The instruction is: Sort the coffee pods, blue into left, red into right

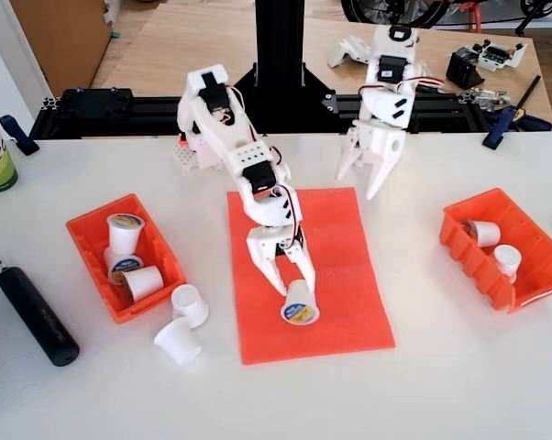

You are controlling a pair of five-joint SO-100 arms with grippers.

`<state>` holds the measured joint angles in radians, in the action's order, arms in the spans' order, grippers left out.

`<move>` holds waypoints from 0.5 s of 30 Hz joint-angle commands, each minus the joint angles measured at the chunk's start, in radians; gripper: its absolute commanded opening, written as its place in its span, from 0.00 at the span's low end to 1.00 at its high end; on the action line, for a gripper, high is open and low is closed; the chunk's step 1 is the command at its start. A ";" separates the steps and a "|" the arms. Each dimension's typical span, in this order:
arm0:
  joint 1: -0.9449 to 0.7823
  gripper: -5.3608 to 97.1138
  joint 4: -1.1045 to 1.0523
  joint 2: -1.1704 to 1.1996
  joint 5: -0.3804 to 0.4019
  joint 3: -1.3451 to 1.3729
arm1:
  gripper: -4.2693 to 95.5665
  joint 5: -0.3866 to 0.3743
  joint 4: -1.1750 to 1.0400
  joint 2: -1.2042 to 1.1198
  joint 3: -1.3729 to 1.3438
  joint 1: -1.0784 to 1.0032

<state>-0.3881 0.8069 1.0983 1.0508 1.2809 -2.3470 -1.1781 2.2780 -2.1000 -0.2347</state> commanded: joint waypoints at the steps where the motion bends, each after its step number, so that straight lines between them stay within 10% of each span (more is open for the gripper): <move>1: 0.002 0.26 -0.028 -0.003 0.000 -0.034 | 0.37 -0.006 0.002 0.018 0.005 0.005; 15: 0.005 0.25 -0.152 -0.083 0.021 -0.035 | 0.37 -0.003 -0.005 0.018 0.008 0.005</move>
<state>-0.3850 0.6903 1.0124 1.0600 1.2824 -2.3470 -1.1781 2.2780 -2.1000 -0.2347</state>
